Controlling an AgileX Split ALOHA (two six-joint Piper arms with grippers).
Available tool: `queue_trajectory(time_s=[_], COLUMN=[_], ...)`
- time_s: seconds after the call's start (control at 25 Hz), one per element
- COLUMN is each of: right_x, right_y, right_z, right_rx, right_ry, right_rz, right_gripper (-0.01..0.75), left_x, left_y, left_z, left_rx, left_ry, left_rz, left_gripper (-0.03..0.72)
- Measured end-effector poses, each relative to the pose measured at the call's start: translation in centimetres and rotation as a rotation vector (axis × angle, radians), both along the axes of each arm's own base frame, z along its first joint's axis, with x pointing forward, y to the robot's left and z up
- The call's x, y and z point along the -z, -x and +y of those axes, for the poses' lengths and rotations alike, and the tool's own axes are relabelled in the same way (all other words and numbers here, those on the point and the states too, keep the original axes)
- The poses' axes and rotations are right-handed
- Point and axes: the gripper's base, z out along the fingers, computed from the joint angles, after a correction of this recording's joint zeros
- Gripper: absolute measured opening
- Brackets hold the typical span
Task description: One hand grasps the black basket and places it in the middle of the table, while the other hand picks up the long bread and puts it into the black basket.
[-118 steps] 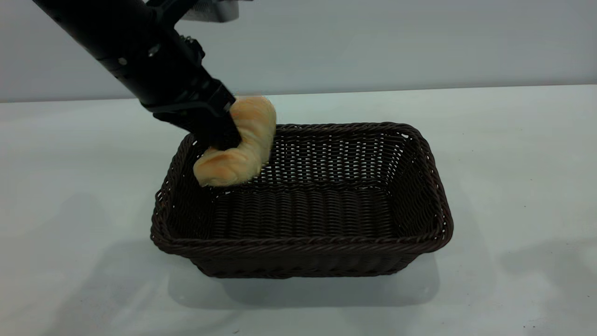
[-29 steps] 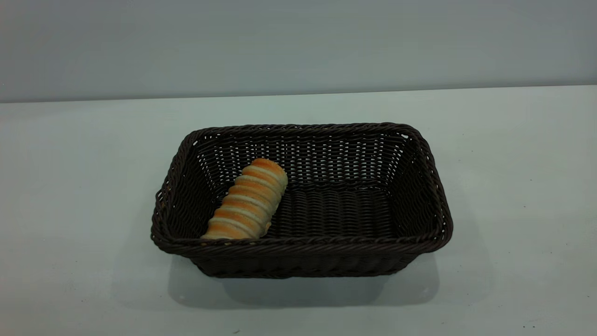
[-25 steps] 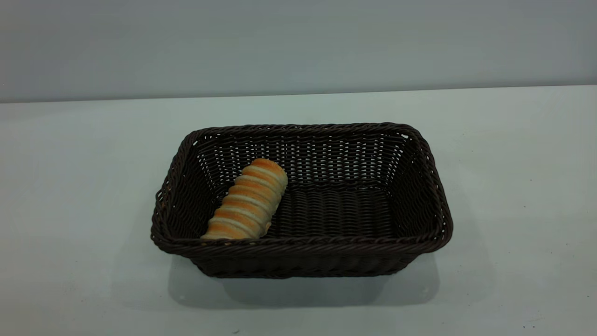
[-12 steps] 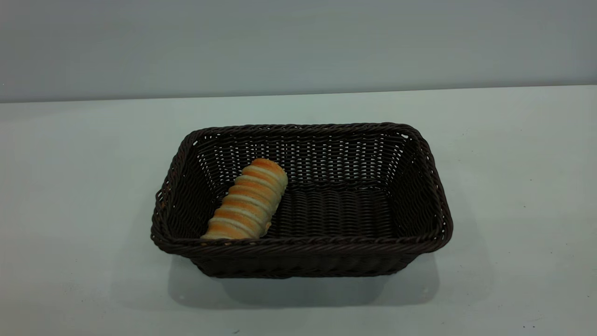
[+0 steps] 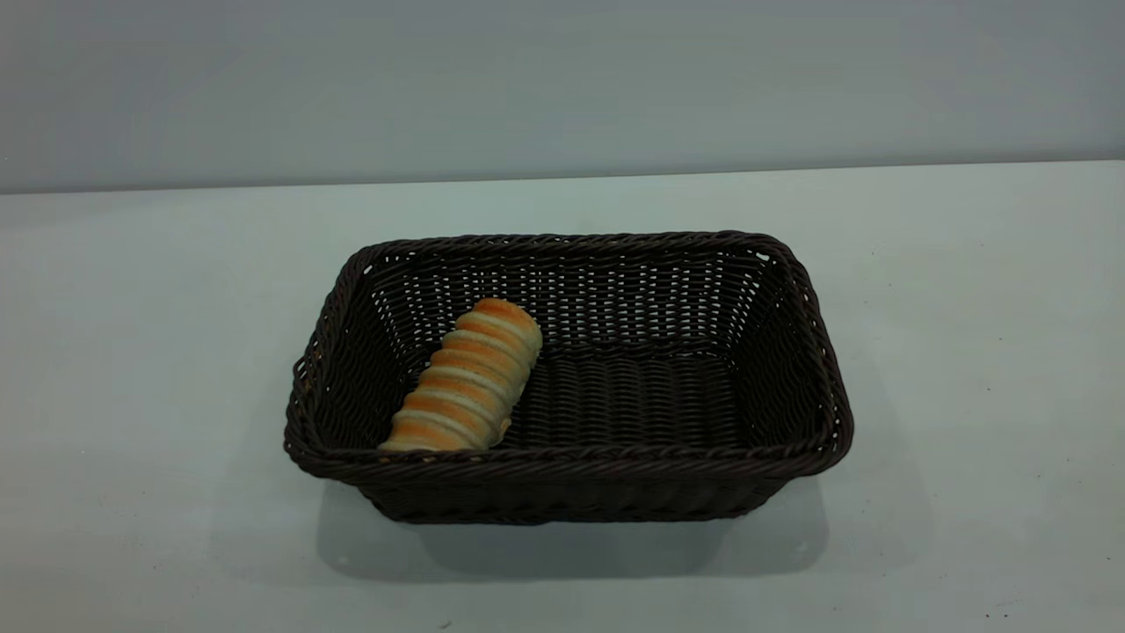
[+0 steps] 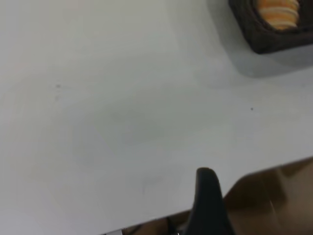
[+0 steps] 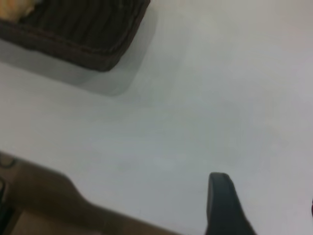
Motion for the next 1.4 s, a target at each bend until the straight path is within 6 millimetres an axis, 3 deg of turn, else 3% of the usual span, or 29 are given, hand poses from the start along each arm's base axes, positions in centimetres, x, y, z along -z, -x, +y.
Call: queue_trajectory(time_s=[0.28, 1.4], right_x=[0.1, 0.1], right_y=[1.4, 1.5], right_z=[-0.1, -0.1], right_rx=[0.034, 0.038], right_ry=[-0.007, -0.004], right_rz=[-0.092, -0.096], right_gripper=[0.438, 0.438], left_x=[0.1, 0.1], left_y=[1.5, 1.6], left_z=[0.1, 0.1], left_rx=[-0.07, -0.082], left_ry=[0.012, 0.012], left_rz=[-0.104, -0.108], left_gripper=[0.584, 0.584])
